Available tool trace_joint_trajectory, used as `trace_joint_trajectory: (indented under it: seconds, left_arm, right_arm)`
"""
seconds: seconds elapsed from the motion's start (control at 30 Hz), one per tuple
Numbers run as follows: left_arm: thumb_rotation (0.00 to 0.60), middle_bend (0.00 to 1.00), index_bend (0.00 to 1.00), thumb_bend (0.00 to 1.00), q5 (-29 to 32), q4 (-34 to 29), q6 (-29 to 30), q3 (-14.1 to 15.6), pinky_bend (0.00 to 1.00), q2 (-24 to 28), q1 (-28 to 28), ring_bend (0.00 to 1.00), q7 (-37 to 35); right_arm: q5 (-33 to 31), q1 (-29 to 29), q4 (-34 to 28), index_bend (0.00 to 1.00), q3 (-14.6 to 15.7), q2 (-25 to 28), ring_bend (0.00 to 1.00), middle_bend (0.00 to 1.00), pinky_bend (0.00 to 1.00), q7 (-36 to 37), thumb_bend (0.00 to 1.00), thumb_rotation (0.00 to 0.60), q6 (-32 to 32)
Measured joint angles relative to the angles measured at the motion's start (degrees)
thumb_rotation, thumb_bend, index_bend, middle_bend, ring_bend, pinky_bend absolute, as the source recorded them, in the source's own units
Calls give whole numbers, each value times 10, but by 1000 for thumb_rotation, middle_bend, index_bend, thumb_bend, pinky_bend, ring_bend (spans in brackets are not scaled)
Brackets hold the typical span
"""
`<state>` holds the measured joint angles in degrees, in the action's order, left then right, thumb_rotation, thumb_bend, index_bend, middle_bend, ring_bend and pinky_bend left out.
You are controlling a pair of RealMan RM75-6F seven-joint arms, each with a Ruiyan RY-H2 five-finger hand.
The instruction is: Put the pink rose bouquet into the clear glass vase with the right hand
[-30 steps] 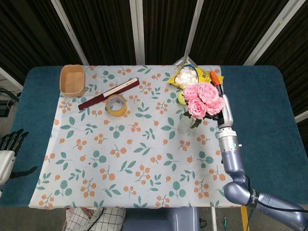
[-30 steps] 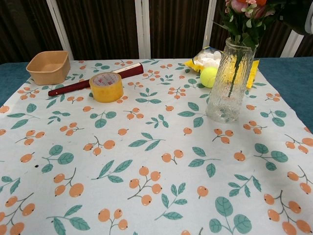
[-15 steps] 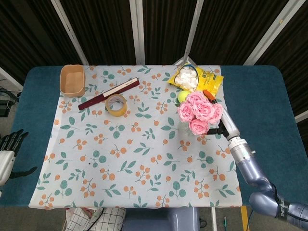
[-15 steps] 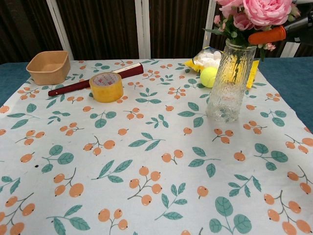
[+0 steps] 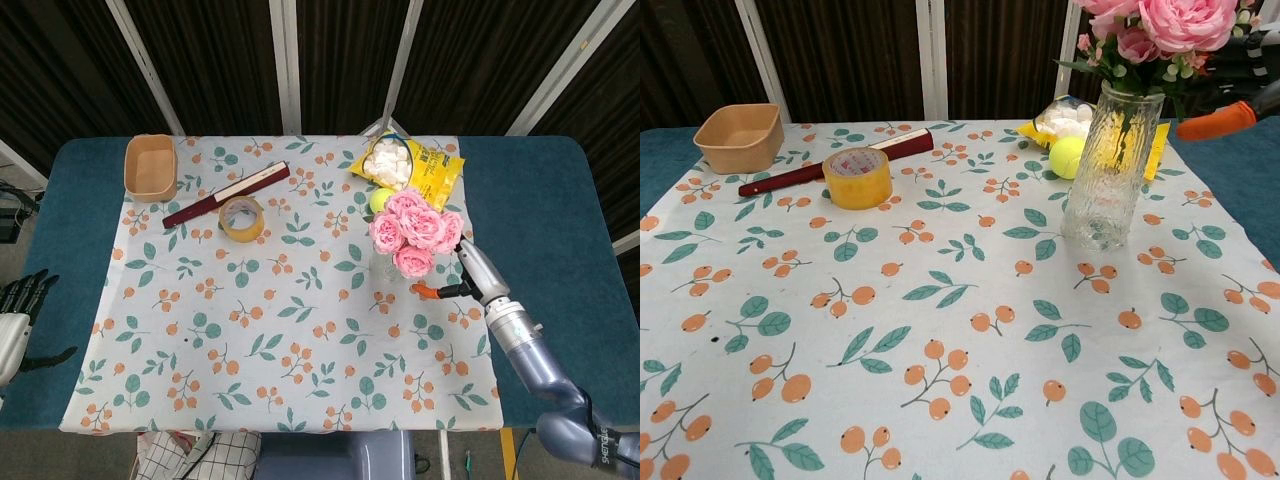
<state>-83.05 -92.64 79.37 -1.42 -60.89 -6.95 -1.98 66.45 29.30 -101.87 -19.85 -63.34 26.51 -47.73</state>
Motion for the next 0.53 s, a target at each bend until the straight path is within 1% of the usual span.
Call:
trace_joint_trajectory:
  seconds: [0.13, 0.27, 0.43, 0.53]
  left_arm:
    - [600, 0, 0, 0, -1, 1, 4, 0, 0, 0, 2, 0, 0]
    - [600, 0, 0, 0, 0, 5, 12, -1, 0, -2, 5, 0, 3]
    - [600, 0, 0, 0, 4, 9, 24, -6, 0, -7, 9, 0, 15]
    - [600, 0, 0, 0, 7, 13, 33, -9, 0, -12, 12, 0, 26]
  right_arm:
    - [18, -22, 0, 0, 25, 31, 0, 0, 0, -18, 25, 600, -9]
    - [40, -57, 8, 0, 52, 45, 0, 0, 0, -45, 26, 600, -56]
    - [78, -111, 39, 0, 84, 41, 0, 0, 0, -116, 26, 600, -169]
    - [103, -144, 68, 0, 101, 28, 0, 0, 0, -183, 25, 600, -250]
